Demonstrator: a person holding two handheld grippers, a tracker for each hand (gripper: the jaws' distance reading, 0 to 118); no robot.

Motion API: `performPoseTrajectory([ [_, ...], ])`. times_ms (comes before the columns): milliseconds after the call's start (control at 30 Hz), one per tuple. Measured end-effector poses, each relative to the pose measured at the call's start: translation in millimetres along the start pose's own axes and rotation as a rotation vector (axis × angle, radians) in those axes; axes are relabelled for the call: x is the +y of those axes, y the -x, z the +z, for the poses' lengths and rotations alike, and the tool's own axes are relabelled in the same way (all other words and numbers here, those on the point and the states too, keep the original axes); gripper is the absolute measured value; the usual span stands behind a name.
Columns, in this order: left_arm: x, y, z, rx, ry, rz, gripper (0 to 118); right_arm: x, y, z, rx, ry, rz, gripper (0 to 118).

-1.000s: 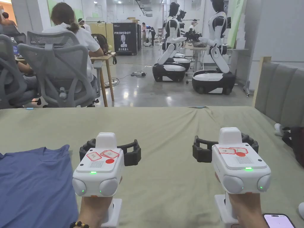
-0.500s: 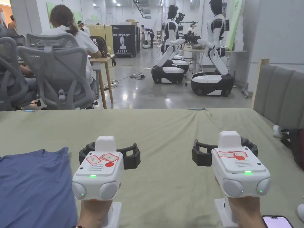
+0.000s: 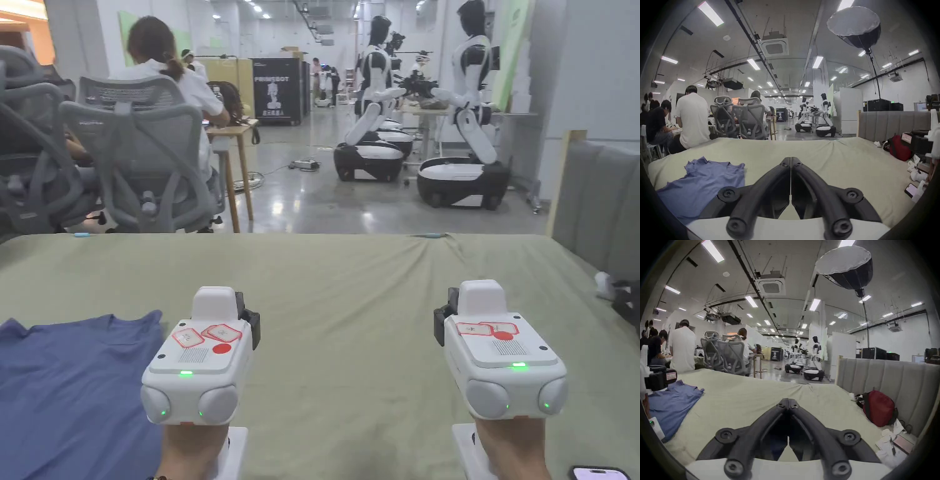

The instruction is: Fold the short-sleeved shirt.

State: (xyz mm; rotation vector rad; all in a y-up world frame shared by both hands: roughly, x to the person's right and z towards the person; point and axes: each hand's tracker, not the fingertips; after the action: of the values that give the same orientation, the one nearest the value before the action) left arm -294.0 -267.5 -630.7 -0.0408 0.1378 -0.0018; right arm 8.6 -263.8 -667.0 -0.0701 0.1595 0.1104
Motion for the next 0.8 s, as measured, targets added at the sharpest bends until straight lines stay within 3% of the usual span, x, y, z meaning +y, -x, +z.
performPoseTrajectory([
  [167, 11, 84, 33, 0.195, -0.016, -0.015, 0, 20, 101, -9, 0.226, -0.036, -0.035, 0],
  [333, 14, 178, 89, 0.413, -0.030, 0.015, 0, 31, 216, -8, 0.473, -0.037, -0.017, 0],
  [433, 13, 217, 117, 0.504, -0.034, 0.023, 0, 34, 261, 3, 0.548, -0.047, -0.023, 1],
  [533, 11, 232, 129, 0.512, -0.012, 0.000, 0, 38, 281, 6, 0.545, -0.057, -0.018, 1],
  [800, 5, 228, 112, 0.437, 0.057, 0.001, 0, 41, 280, -12, 0.547, -0.036, -0.005, 1],
])
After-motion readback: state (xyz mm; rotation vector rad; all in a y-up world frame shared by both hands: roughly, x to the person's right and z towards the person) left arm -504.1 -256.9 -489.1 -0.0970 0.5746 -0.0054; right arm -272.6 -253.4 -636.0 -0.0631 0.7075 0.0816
